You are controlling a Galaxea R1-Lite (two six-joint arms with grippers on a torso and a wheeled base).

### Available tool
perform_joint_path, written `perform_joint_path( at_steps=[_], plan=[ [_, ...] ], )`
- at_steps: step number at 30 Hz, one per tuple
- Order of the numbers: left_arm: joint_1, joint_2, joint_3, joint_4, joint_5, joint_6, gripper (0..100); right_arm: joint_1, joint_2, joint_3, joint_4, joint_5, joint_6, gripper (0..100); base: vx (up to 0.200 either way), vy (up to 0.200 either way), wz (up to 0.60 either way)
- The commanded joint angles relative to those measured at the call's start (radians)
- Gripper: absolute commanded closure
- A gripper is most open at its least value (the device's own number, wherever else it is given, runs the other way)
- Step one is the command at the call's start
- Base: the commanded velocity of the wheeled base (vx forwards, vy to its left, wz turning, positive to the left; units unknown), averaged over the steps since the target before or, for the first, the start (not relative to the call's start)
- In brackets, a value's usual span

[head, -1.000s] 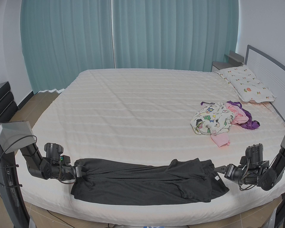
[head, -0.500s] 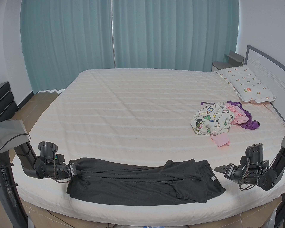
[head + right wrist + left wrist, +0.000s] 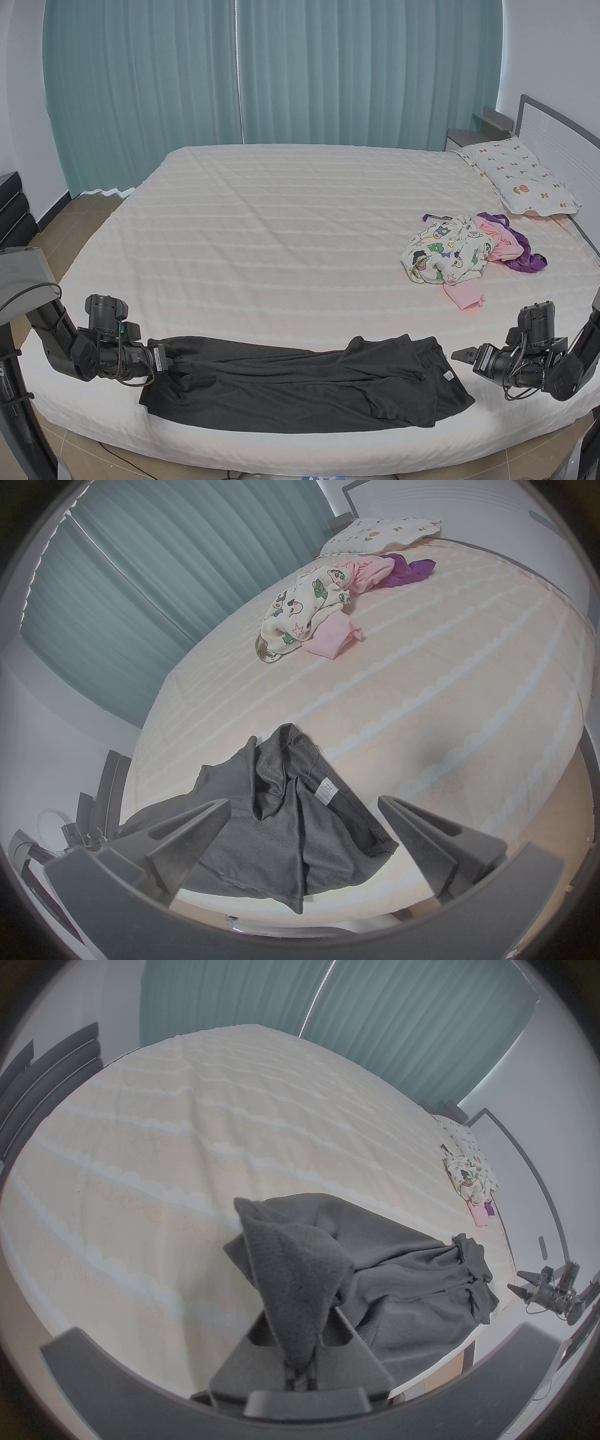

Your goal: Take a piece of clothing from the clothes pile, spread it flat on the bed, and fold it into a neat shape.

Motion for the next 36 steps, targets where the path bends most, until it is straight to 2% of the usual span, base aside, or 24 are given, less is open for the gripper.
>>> perform_joint_path(
  at_steps=[1, 14, 17, 22, 32, 36],
  plan=[
    [-0.017, -0.021, 0.004, 0.008, 0.011, 0.0, 100, 0.0, -0.002, 0.0, -0.001, 0.001, 0.0, 0, 0.0, 0.0, 0.0],
    [-0.016, -0.013, 0.004, 0.005, 0.017, 0.0, 100, 0.0, -0.002, 0.0, -0.001, -0.001, -0.001, 0, 0.0, 0.0, 0.0],
    [-0.014, -0.012, 0.004, 0.005, 0.017, -0.002, 100, 0.0, -0.002, 0.0, -0.001, -0.001, -0.001, 0, -0.2, 0.0, 0.0],
    [-0.014, -0.017, 0.004, 0.002, 0.015, -0.003, 100, 0.0, 0.0, 0.0, -0.002, -0.001, 0.0, 0, 0.0, 0.0, 0.0],
    [-0.013, -0.012, -0.016, -0.006, 0.018, -0.035, 100, 0.0, -0.002, 0.0, -0.001, -0.001, -0.001, 0, 0.0, 0.0, 0.0],
    [-0.022, -0.013, -0.039, -0.007, 0.02, -0.085, 100, 0.0, -0.002, 0.0, -0.001, -0.001, -0.001, 0, 0.0, 0.0, 0.0]
  ],
)
